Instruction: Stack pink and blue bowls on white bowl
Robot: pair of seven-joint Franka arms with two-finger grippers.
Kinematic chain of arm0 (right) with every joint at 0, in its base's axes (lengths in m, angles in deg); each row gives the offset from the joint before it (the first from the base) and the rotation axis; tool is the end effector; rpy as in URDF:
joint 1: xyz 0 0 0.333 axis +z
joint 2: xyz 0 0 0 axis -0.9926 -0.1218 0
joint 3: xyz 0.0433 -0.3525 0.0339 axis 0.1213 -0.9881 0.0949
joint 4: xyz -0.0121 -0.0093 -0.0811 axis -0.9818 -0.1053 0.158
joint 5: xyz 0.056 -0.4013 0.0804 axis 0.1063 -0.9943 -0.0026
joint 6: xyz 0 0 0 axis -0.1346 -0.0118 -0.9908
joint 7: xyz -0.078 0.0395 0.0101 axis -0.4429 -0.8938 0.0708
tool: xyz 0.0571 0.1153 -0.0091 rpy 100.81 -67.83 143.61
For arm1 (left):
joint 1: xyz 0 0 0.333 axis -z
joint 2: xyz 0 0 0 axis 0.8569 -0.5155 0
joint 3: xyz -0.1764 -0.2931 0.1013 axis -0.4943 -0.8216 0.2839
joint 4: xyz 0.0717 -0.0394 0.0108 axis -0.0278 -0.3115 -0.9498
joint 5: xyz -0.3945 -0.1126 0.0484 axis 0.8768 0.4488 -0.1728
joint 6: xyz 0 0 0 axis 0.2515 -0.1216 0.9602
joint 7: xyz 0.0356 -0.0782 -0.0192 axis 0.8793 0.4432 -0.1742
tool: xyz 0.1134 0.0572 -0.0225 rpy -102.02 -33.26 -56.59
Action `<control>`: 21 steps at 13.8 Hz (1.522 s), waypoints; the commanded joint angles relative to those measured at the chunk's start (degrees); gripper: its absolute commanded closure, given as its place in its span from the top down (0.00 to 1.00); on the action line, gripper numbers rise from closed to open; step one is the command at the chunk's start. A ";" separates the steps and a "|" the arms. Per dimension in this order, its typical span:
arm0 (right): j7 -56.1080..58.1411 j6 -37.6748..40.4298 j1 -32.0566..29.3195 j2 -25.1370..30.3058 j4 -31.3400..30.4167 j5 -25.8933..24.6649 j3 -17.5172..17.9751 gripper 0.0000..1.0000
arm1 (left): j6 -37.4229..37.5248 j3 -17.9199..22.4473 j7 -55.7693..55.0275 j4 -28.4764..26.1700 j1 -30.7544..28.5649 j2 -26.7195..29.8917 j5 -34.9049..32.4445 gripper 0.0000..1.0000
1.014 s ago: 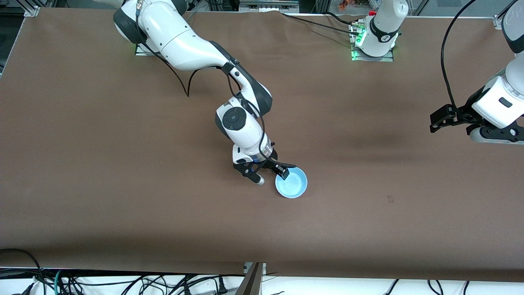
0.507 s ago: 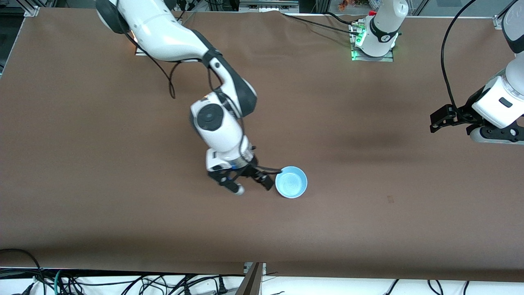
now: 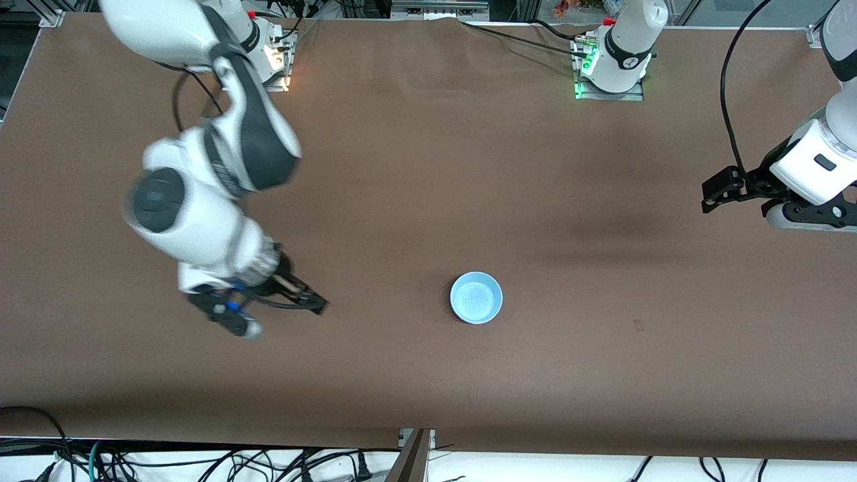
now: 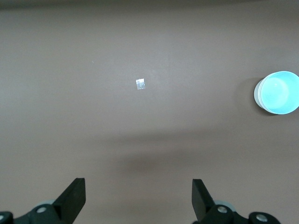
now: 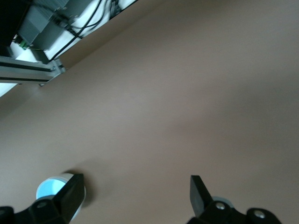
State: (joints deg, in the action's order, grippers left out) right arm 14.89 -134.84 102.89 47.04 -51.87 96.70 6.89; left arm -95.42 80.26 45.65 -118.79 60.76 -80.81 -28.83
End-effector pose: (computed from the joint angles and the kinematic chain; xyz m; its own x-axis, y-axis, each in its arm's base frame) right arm 0.7511 0.2655 0.4961 0.8688 -0.4951 -0.0001 -0.4881 -0.8565 -0.1681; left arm 0.6270 -0.0377 0.6005 0.9986 -0.0471 0.0237 -0.0470 -0.9989 -0.0060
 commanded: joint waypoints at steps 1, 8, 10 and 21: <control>8.13 3.95 -3.52 11.89 -12.47 1.03 -0.48 1.00 | 0.51 0.03 0.22 -0.49 -0.12 0.80 1.05 1.00; 29.52 14.86 -4.16 27.66 -24.73 0.24 -11.38 1.00 | 0.42 0.03 0.22 -0.49 -0.12 0.80 0.96 1.00; 30.49 16.09 -5.38 28.45 -24.82 -0.81 -10.78 1.00 | 0.42 0.03 0.22 -0.49 -0.12 0.71 0.96 1.00; 39.99 18.73 -11.54 30.92 -23.85 -5.74 -4.79 1.00 | -0.02 0.03 0.40 -0.93 -0.56 0.44 1.05 1.00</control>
State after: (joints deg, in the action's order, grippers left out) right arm 53.58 -116.59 92.33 77.00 -75.20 91.87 0.84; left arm -95.35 80.42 45.64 -119.14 60.59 -80.84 -28.83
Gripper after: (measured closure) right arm 0.000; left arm 0.000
